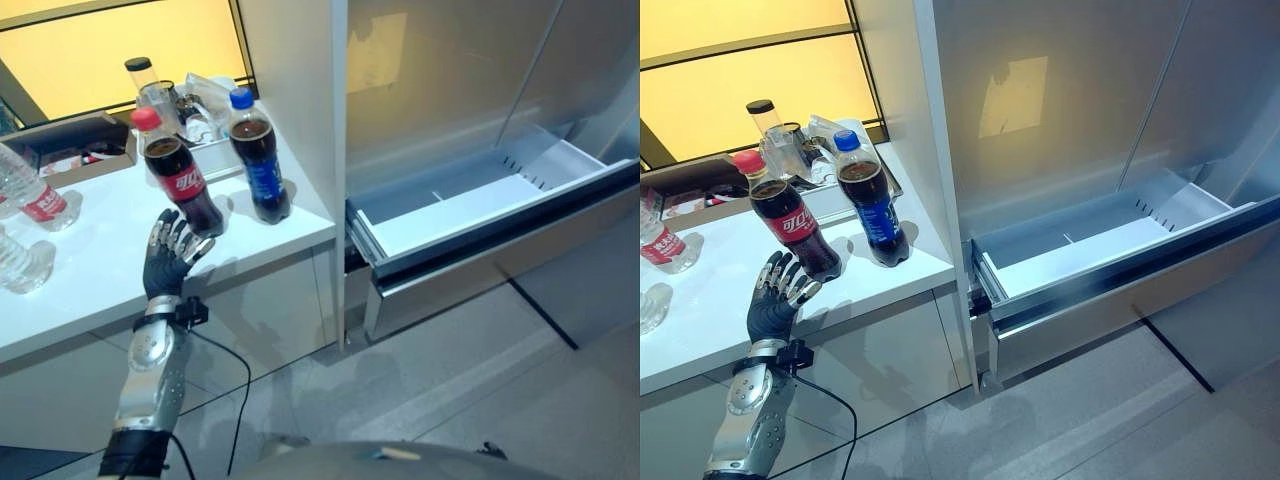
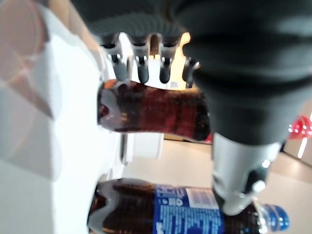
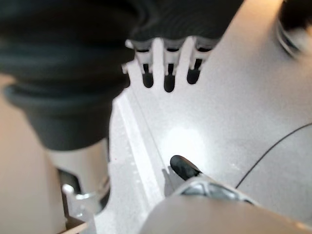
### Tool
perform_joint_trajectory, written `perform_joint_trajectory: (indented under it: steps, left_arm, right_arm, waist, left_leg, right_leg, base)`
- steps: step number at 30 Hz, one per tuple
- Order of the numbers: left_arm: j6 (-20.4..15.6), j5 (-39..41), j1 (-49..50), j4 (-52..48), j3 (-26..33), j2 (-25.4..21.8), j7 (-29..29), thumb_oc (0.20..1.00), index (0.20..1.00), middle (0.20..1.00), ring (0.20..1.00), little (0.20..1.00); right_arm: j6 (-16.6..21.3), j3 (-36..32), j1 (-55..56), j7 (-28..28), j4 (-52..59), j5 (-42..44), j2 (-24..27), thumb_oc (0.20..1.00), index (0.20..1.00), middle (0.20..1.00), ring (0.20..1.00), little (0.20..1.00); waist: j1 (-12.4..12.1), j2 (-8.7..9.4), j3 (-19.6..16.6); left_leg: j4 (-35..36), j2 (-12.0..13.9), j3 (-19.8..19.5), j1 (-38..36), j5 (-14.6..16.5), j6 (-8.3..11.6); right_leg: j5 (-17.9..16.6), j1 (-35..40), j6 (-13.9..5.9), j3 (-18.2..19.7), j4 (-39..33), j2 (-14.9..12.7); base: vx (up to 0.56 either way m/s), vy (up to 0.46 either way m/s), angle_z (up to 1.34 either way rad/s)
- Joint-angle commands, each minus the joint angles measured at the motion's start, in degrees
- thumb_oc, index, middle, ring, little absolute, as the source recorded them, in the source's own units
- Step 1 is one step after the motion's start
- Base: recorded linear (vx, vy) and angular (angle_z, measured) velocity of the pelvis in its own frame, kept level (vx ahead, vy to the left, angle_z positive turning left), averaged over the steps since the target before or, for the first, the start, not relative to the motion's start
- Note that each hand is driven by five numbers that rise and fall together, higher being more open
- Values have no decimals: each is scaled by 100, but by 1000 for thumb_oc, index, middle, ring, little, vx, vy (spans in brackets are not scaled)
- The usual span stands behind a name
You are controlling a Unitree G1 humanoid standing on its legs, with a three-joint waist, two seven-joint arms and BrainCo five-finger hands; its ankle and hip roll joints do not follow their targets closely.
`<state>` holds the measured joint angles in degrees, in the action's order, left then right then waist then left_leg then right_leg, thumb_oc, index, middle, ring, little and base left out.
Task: Take the drinks into the refrigerator
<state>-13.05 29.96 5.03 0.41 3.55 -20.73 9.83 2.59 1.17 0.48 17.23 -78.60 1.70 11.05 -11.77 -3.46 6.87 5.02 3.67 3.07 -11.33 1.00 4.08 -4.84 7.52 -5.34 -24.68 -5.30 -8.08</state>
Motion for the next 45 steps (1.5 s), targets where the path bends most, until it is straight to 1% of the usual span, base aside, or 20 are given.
perform_joint_trajectory:
  steps: [1,5,12,15,17,18,26,28,31,33,34,35,36,37,39,40,42,43,44,45]
  left_arm:
    - [-184,-446,-393,-508,283,-139,415,1000,1000,1000,1000,1000]
    - [-173,-461,-429,-419,358,-208,416,1000,1000,1000,1000,1000]
    - [-61,-742,-843,198,223,-255,660,1000,1000,1000,1000,1000]
    - [1,-720,-1173,757,87,-151,850,1000,1000,1000,1000,1000]
    - [7,-722,-1272,877,53,-143,897,1000,1000,1000,1000,1000]
    - [31,-755,-1449,1122,-23,-155,928,1000,1000,1000,1000,1000]
    - [92,-617,-2122,1965,-283,-209,1022,1000,1000,1000,1000,1000]
    - [135,-562,-2360,2231,-400,-279,1003,1000,1000,1000,1000,1000]
    - [199,-363,-2882,2972,-538,-432,1026,1000,1000,1000,1000,1000]
    - [217,-320,-3043,3190,-578,-465,1037,1000,1000,1000,1000,1000]
    - [254,-246,-3446,3595,-716,-536,1070,1000,1000,1000,1000,1000]
    - [242,-238,-3476,3624,-725,-540,1063,1000,1000,1000,1000,1000]
    - [244,-218,-3666,3827,-805,-601,1071,507,507,507,507,507]
    - [218,-263,-3939,3989,-935,-654,1065,200,200,200,200,200]
    - [191,-276,-4025,4000,-992,-611,1080,200,200,200,200,200]
    - [74,-353,-3873,3663,-991,-582,1059,200,200,200,200,200]
    - [-30,-432,-3534,3204,-944,-459,1037,200,200,200,200,200]
    - [-22,-439,-3514,3183,-940,-455,1043,200,200,200,200,200]
    - [-67,-600,-3171,2728,-927,-291,1016,200,200,200,200,200]
    - [-65,-635,-3019,2566,-898,-228,1010,200,200,200,200,200]
  right_arm:
    - [84,145,-379,130,-96,5,-262,1000,1000,1000,1000,1000]
    - [80,190,-349,102,-89,47,-310,1000,1000,1000,1000,1000]
    - [98,321,-302,96,-11,66,-351,1000,1000,1000,1000,1000]
    - [93,388,-295,134,40,57,-368,1000,1000,1000,1000,1000]
    - [90,408,-288,140,52,53,-369,1000,1000,1000,1000,1000]
    - [97,420,-261,159,72,51,-364,1000,1000,1000,1000,1000]
    - [92,506,-221,167,136,49,-338,1000,1000,1000,1000,1000]
    - [99,543,-210,177,153,60,-328,1000,1000,1000,1000,1000]
    - [97,620,-223,174,174,78,-300,1000,1000,1000,1000,1000]
    - [95,639,-232,172,179,81,-290,1000,1000,1000,1000,1000]
    - [97,696,-266,181,182,89,-268,1000,1000,1000,1000,1000]
    - [97,687,-277,181,180,89,-271,1000,1000,1000,1000,1000]
    - [102,704,-284,183,178,92,-250,1000,1000,1000,1000,1000]
    - [126,733,-292,203,175,140,-235,1000,1000,1000,1000,1000]
    - [134,722,-327,211,178,181,-221,1000,1000,1000,1000,1000]
    - [181,691,-328,228,219,236,-236,1000,1000,1000,1000,1000]
    - [215,652,-325,220,243,264,-261,1000,1000,1000,1000,1000]
    - [216,656,-319,220,243,264,-259,1000,1000,1000,1000,1000]
    - [225,582,-316,213,220,270,-266,1000,1000,1000,1000,1000]
    - [231,541,-314,209,209,277,-251,1000,1000,1000,1000,1000]
  waist:
    - [102,139,55]
    - [101,144,52]
    - [178,141,35]
    - [263,136,20]
    - [285,133,16]
    - [333,128,12]
    - [470,117,-13]
    - [524,106,-25]
    - [623,82,-43]
    - [648,75,-50]
    - [702,64,-55]
    - [695,66,-44]
    - [727,59,-41]
    - [782,53,-35]
    - [791,60,-21]
    - [786,76,8]
    - [756,96,15]
    - [756,94,8]
    - [715,113,18]
    - [697,121,16]
  left_leg:
    - [-2,-399,117,171,224,-210]
    - [-2,-399,122,169,228,-211]
    - [-2,-400,178,118,266,-207]
    - [-2,-398,227,100,281,-205]
    - [-2,-400,244,94,285,-205]
    - [-2,-402,266,86,295,-203]
    - [-2,-372,372,22,328,-184]
    - [-2,-365,405,13,332,-178]
    - [-2,-349,472,-9,343,-162]
    - [-2,-346,490,-14,344,-158]
    - [-2,-347,516,-13,343,-154]
    - [-2,-347,518,-14,343,-154]
    - [-2,-342,527,-10,341,-149]
    - [-2,-339,540,0,335,-143]
    - [-2,-339,542,7,332,-141]
    - [-2,-335,551,25,328,-142]
    - [-2,-335,563,39,330,-148]
    - [-2,-335,566,39,331,-148]
    - [-2,-337,561,43,334,-156]
    - [-2,-335,560,40,337,-157]
  right_leg:
    - [428,275,-72,-42,473,19]
    - [436,266,-72,-40,488,24]
    - [439,270,-72,22,494,27]
    - [448,266,-73,69,495,45]
    - [450,263,-75,78,497,52]
    - [456,254,-76,107,503,62]
    - [469,242,-78,232,512,102]
    - [477,241,-75,269,510,120]
    - [473,239,-82,340,484,151]
    - [472,233,-82,359,480,162]
    - [475,223,-82,393,473,184]
    - [475,224,-81,395,473,184]
    - [473,215,-81,407,468,193]
    - [469,196,-86,438,466,206]
    - [469,185,-86,451,462,214]
    - [460,168,-89,457,456,213]
    - [443,153,-89,468,452,202]
    - [442,152,-90,471,451,202]
    - [439,153,-86,471,447,199]
    - [440,161,-84,461,445,196]
  base:
    - [0,0,0]
    - [0,0,0]
    - [0,0,0]
    - [22,4,-2]
    - [26,4,-9]
    - [21,2,-9]
    - [30,-5,-12]
    - [20,-11,-9]
    - [42,-9,-9]
    - [31,0,-13]
    - [29,3,-10]
    - [16,1,-8]
    - [12,-6,-3]
    - [12,-11,-8]
    - [0,-14,-10]
    - [-12,-14,-9]
    - [-7,-6,-4]
    - [0,0,0]
    - [7,-2,-5]
    - [8,-4,-5]
